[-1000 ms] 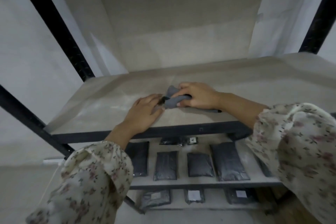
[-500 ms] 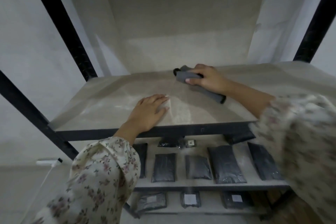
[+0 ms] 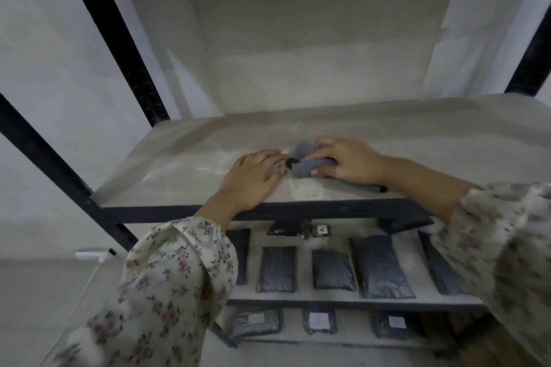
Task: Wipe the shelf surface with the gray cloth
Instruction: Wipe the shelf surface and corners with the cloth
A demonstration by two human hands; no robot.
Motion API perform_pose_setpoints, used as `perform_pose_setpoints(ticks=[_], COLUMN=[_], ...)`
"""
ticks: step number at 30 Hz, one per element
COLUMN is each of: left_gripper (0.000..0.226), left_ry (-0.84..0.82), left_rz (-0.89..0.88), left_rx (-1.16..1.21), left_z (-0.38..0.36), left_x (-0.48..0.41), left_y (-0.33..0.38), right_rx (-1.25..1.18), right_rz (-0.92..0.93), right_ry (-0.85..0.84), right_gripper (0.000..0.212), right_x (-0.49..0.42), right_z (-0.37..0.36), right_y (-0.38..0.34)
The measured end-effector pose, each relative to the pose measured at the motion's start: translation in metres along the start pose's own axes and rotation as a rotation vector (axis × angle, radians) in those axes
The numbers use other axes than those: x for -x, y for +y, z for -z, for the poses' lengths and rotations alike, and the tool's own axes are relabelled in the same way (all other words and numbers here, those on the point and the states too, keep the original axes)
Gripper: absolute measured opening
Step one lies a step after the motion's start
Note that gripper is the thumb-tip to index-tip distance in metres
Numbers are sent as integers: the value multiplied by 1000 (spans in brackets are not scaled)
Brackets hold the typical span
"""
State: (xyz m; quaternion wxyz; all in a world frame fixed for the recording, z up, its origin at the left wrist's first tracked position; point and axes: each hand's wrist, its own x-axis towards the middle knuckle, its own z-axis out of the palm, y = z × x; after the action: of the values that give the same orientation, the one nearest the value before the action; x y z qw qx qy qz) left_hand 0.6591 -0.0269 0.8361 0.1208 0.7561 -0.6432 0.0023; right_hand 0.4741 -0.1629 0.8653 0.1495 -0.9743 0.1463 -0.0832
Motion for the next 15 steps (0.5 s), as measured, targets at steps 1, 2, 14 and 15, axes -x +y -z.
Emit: perform_pose_setpoints(ticks=[1, 2, 14, 15], left_gripper=[46, 46, 45, 46], left_ry=[-8, -12, 29, 30], left_rz=[1, 1, -17, -17], left_rx=[-5, -7, 2, 8], left_z=[0, 1, -1, -2], left_x=[0, 1, -2, -1], left_y=[1, 1, -3, -4], right_rx=[12, 21, 1, 24], right_rz=[33, 79, -147, -223], right_ry=[-11, -8, 211, 161], right_gripper=[37, 38, 37, 36], right_x=[14, 27, -56, -68], right_z=[-2, -3, 35, 28], right_y=[-8, -14, 21, 30])
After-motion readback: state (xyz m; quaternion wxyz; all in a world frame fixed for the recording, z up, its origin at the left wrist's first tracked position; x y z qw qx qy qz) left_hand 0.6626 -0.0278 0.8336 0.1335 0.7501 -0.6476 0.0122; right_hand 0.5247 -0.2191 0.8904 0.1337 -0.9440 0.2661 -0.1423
